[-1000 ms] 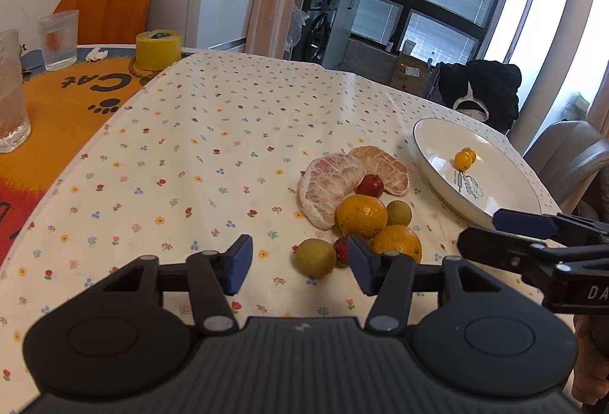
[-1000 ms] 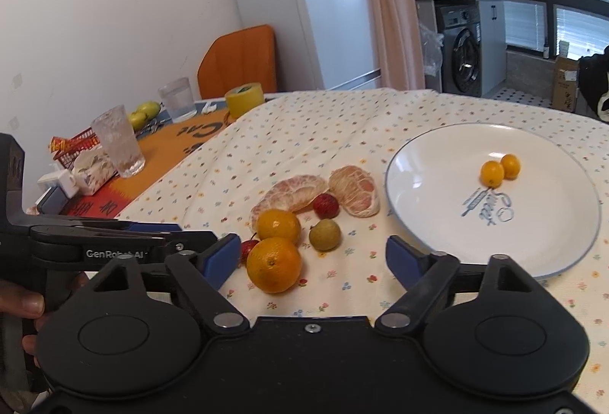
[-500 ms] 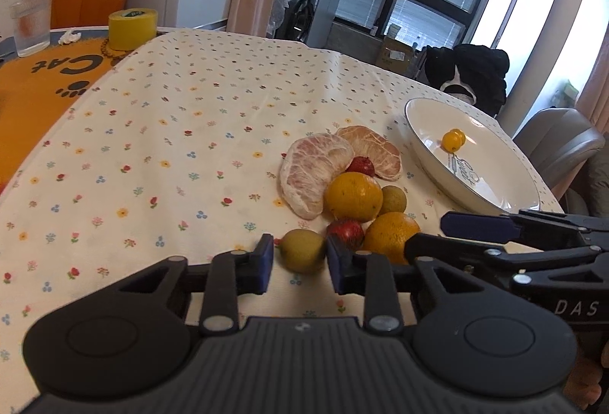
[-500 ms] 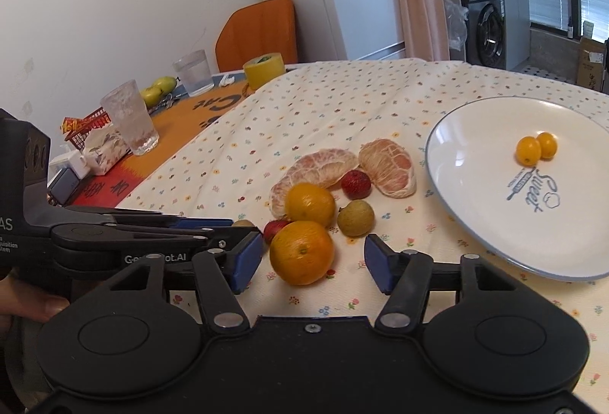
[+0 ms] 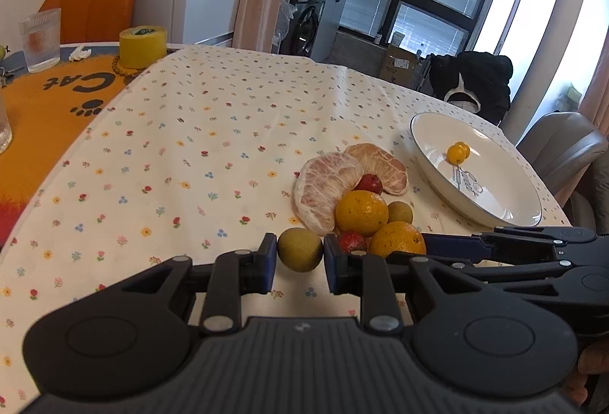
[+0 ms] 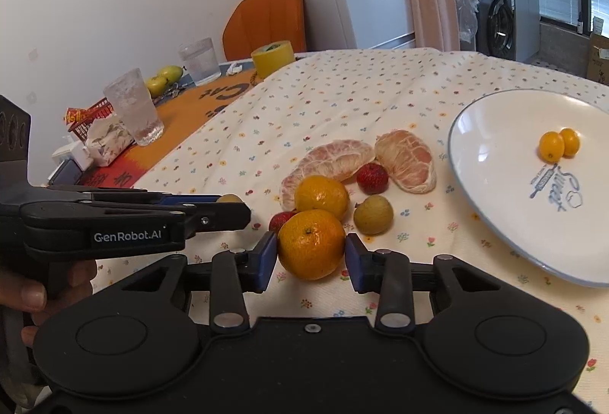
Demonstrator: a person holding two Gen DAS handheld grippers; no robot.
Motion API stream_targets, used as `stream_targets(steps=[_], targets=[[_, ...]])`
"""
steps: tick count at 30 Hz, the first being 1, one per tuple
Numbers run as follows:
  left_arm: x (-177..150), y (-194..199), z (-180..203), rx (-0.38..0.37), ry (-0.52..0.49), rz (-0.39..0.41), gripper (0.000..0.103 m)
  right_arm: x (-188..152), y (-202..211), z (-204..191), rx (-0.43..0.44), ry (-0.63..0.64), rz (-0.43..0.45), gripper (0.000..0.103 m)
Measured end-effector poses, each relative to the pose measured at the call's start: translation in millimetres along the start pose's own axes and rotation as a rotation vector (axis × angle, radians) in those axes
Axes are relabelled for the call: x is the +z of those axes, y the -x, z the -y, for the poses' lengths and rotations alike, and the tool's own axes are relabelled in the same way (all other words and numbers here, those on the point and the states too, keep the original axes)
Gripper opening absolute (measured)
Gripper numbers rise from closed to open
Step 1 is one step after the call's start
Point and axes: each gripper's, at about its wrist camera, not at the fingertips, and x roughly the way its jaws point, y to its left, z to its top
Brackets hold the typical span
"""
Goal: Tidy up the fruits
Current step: 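Grasp the green lime with the left tool while the right tool grasps the mandarin, then carry the lime and mandarin over the plate and open both tools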
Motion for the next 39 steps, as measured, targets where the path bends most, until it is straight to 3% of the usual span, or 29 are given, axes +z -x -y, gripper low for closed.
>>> stream_targets(steps=[19,39], targets=[[17,12,40,-0.025,-0.061,0.058,0.024,3,46,28,-0.060,-0.039,0.117,0.036],[30,-6,90,-0.081,-0.132,0.060,0.024,-6,75,77,-0.162,-0.128,0.191,0.036]])
